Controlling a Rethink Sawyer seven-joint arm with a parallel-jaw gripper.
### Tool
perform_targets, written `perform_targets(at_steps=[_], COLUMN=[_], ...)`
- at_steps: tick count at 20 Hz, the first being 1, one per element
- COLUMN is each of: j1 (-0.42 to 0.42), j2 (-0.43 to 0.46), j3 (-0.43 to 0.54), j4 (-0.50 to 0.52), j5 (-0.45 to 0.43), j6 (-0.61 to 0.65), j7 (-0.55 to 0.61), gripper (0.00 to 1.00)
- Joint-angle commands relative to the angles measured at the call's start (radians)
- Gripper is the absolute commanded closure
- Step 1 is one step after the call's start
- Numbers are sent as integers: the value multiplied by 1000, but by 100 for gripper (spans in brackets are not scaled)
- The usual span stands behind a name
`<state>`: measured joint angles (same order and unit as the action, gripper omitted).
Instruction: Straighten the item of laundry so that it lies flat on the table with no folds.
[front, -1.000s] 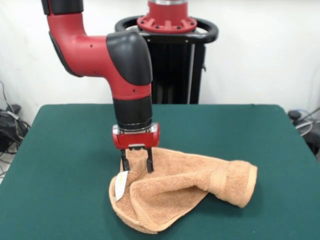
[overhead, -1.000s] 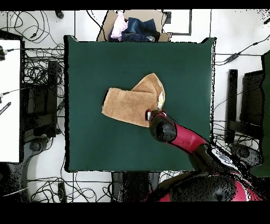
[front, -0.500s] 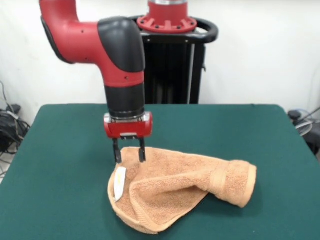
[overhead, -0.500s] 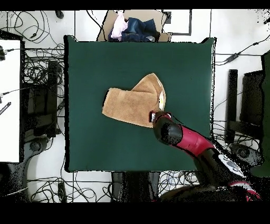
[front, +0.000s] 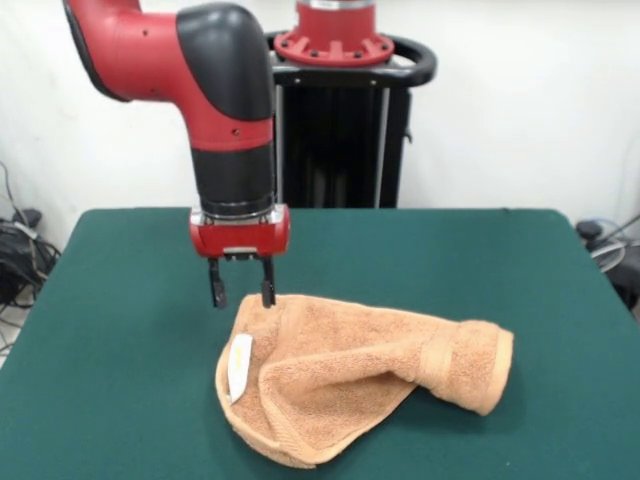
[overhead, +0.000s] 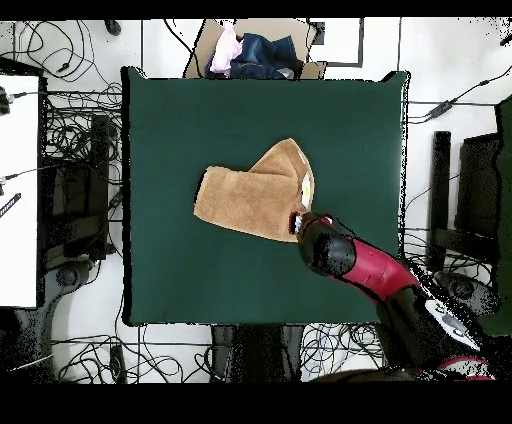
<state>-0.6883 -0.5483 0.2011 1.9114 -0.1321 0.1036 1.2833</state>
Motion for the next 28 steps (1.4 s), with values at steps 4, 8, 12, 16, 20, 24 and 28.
perform_targets(at_steps=[4, 8, 12, 16, 20, 24, 28], j1=[83, 32, -35, -35, -61, -44, -47], j2=[174, 221, 219, 227, 243, 181, 109], j3=[-48, -13, 25, 14, 27, 15, 22], j4=[-78, -117, -111, -115, -131, -84, -37], j5=[29, 26, 2, -12, -24, -12, 3], j6=[-133, -118, -72, -95, -83, -61, -10], j7=[240, 204, 156, 154, 132, 158, 164], gripper=[0, 0, 0, 0, 0, 0, 0])
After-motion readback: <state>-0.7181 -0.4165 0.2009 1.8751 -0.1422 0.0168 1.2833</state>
